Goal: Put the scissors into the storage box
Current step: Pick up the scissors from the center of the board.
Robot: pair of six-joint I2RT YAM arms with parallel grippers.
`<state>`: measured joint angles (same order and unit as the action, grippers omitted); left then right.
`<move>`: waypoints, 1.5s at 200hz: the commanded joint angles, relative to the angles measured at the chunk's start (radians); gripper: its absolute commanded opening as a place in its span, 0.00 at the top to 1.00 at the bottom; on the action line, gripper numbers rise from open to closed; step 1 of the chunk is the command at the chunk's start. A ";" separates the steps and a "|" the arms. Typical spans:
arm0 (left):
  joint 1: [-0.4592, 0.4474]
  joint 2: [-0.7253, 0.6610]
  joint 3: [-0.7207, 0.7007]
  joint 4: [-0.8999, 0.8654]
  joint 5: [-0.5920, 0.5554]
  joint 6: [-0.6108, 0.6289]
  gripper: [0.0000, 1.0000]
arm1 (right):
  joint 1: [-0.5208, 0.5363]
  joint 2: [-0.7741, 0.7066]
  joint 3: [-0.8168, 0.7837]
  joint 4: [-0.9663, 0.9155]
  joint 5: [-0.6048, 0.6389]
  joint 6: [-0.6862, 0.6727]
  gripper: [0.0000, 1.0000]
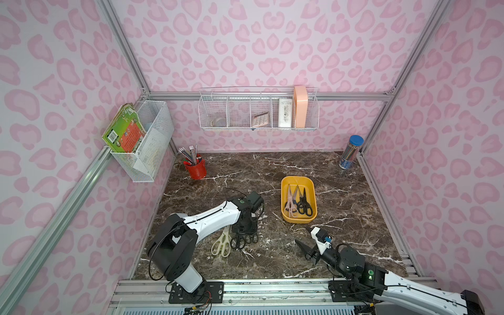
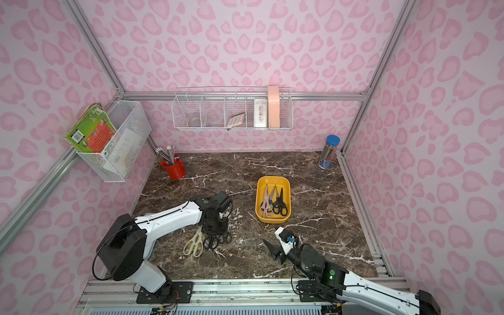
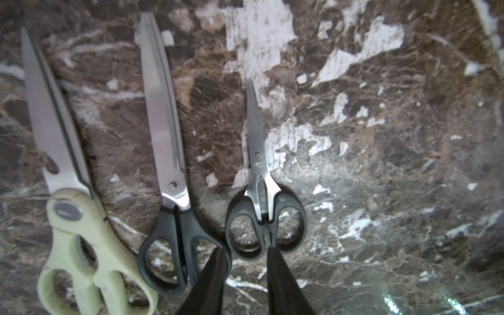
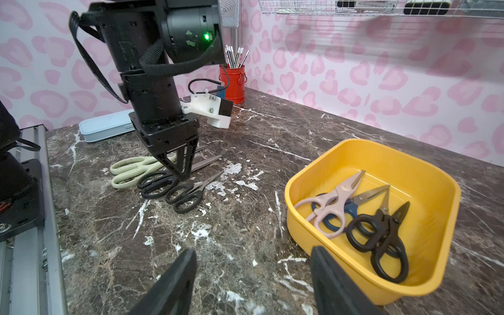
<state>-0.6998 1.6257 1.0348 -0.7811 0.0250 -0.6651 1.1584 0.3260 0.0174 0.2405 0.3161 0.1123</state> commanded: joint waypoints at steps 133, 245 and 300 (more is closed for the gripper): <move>0.000 0.120 -0.003 0.008 -0.029 0.093 0.81 | -0.006 0.096 0.028 0.025 -0.033 0.000 0.33; 0.000 0.105 0.066 -0.037 -0.045 0.116 1.00 | -0.008 -0.045 0.001 -0.016 0.021 0.015 0.32; -0.033 -0.015 0.299 -0.198 -0.112 0.131 1.00 | -0.008 0.039 0.023 -0.012 0.145 0.059 0.29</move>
<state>-0.7139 1.6314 1.2377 -0.8829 -0.0509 -0.5495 1.1503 0.3500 0.0261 0.2070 0.3820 0.1387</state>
